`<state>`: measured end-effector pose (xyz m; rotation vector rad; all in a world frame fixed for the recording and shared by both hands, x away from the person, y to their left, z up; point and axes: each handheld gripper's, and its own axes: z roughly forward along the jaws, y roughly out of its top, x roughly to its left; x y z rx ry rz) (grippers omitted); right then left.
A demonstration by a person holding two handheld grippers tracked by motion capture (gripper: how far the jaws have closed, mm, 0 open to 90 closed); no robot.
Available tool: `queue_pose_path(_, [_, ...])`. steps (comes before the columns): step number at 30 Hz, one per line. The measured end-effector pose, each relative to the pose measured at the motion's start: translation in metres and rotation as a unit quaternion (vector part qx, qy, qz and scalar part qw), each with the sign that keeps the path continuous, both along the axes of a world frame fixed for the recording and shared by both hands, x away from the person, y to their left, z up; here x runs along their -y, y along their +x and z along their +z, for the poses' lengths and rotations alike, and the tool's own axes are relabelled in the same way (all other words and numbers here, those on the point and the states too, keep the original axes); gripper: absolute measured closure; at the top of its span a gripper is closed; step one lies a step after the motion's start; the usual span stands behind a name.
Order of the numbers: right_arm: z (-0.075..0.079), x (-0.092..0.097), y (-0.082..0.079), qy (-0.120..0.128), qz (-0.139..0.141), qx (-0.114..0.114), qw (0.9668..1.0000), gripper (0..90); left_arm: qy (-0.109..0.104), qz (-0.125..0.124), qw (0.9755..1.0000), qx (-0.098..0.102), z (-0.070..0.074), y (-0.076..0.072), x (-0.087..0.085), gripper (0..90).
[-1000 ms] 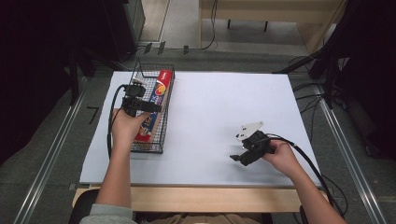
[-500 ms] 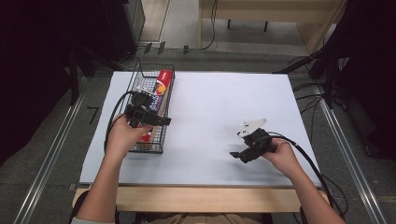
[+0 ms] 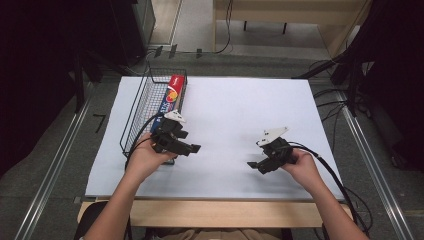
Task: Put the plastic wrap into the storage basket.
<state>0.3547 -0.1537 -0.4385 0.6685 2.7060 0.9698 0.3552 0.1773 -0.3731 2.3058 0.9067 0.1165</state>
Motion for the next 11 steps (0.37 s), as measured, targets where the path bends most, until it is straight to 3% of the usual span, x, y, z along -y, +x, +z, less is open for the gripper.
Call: queue_pose_path(11, [-0.002, 0.003, -0.001, 0.0, -0.01, -0.005, 0.9999, 20.5, 0.006, -0.03, 0.9995, -0.001, -0.006, -0.002, 0.016, 27.2])
